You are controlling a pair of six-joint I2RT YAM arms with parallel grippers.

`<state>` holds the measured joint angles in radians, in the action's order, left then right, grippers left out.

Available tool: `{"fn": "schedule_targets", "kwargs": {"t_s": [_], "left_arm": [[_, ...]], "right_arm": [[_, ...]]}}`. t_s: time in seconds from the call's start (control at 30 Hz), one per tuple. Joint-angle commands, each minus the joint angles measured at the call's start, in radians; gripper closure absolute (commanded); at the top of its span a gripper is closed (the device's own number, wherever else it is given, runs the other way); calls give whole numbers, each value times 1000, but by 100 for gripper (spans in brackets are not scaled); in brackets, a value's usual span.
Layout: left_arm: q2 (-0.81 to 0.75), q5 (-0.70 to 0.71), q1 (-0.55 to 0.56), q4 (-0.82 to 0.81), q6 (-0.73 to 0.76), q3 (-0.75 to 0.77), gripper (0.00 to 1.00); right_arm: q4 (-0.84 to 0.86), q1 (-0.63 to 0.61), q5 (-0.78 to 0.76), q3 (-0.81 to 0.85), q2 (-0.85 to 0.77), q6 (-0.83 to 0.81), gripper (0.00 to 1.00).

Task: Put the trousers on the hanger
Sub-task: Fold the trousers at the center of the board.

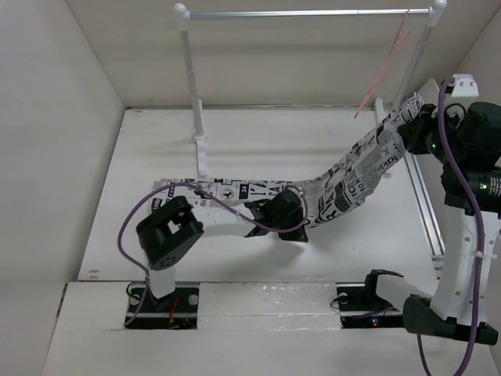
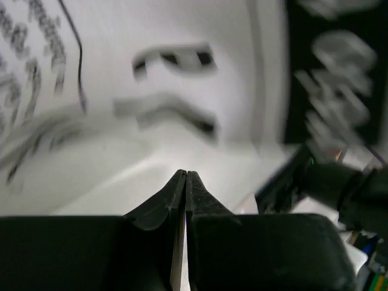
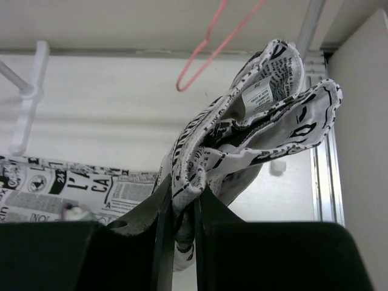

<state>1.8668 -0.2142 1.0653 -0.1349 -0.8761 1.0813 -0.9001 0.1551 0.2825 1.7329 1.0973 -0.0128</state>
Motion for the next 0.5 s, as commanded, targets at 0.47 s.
{"fn": "schedule_targets", "kwargs": {"t_s": [0.47], "left_arm": [[-60, 110, -67, 26, 103, 52, 100]], "right_arm": [[109, 46, 38, -127, -68, -42, 100]]}}
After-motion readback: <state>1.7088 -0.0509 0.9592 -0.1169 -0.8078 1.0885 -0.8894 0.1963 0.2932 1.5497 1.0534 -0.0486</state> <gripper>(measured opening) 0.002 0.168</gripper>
